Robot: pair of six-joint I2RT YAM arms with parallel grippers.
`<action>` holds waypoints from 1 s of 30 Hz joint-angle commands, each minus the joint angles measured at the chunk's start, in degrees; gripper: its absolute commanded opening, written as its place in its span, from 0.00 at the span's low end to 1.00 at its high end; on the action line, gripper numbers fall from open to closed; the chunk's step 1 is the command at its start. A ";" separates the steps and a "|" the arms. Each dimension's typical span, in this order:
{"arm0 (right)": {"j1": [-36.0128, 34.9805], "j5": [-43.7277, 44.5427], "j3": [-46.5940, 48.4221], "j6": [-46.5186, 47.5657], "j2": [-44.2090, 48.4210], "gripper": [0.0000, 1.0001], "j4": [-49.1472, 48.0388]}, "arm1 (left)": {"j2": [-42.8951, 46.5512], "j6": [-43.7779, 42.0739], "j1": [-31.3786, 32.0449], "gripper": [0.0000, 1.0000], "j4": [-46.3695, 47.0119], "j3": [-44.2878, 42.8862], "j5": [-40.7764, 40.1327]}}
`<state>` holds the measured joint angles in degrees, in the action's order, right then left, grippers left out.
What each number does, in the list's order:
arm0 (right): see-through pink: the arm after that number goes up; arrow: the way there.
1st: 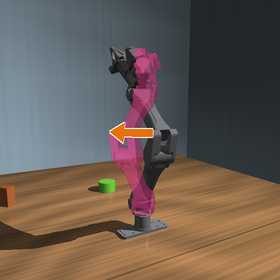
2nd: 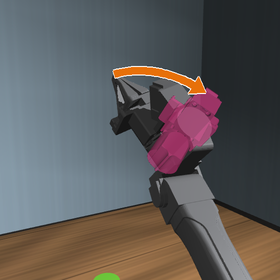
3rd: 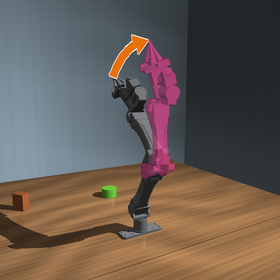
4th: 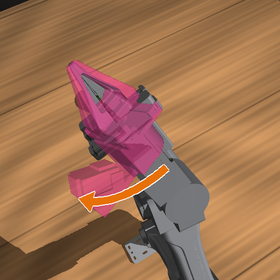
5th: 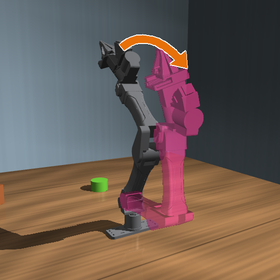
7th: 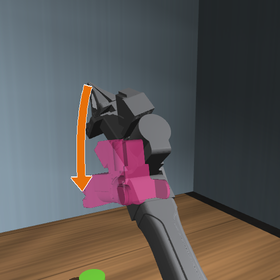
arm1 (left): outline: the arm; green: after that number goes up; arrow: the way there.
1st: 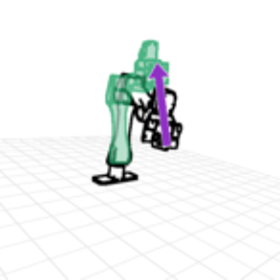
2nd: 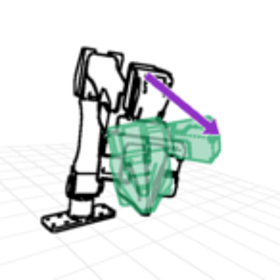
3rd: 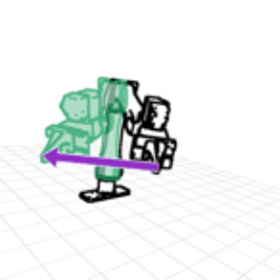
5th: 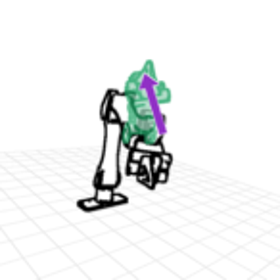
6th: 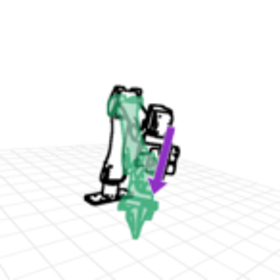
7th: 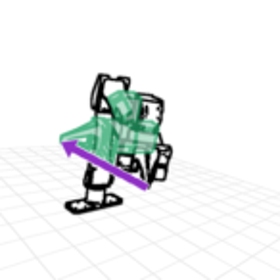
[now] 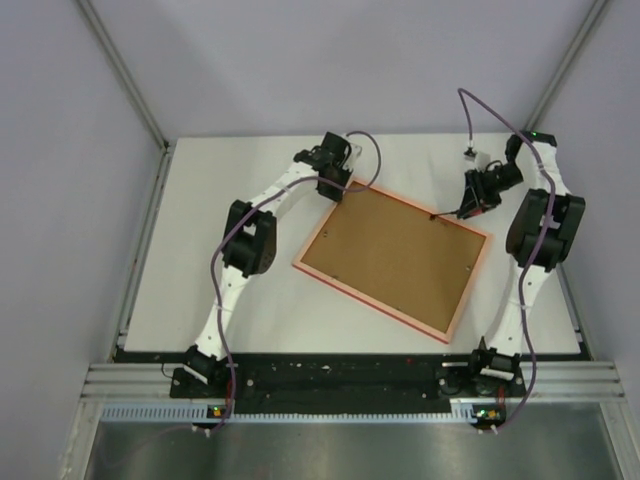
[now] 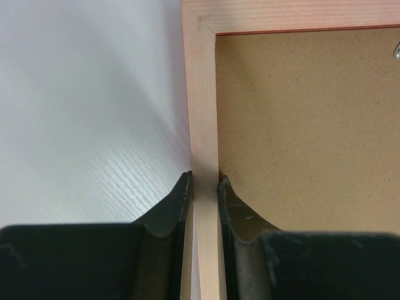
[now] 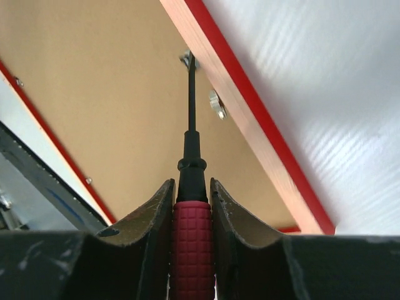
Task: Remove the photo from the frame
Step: Release the photo frame item from the photo frame.
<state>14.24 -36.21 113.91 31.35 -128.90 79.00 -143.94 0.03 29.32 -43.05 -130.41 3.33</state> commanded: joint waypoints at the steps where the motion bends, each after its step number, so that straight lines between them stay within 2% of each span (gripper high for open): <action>1: -2.37 1.57 7.63 0.29 -0.82 0.00 6.16 | 0.06 -2.23 2.32 0.00 -5.38 1.39 4.05; 8: -2.46 4.21 15.28 0.64 2.25 0.00 7.22 | 0.94 -2.32 2.32 0.00 -4.68 3.14 4.14; 11: -3.95 5.27 15.82 1.51 3.13 0.00 7.22 | 1.11 -2.06 2.32 0.00 -4.68 3.32 5.71; 26: -18.63 0.88 20.04 -0.68 -2.05 0.00 7.04 | 3.84 -5.13 5.75 0.00 -3.53 7.27 6.42; 30: -20.83 2.80 20.04 -1.65 -3.28 0.00 5.90 | 4.63 -5.31 5.92 0.00 -2.83 8.77 6.25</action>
<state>-5.28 -33.45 131.79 31.00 -130.69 77.43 -140.99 -2.79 32.84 -40.53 -124.84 5.56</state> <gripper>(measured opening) 0.259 0.197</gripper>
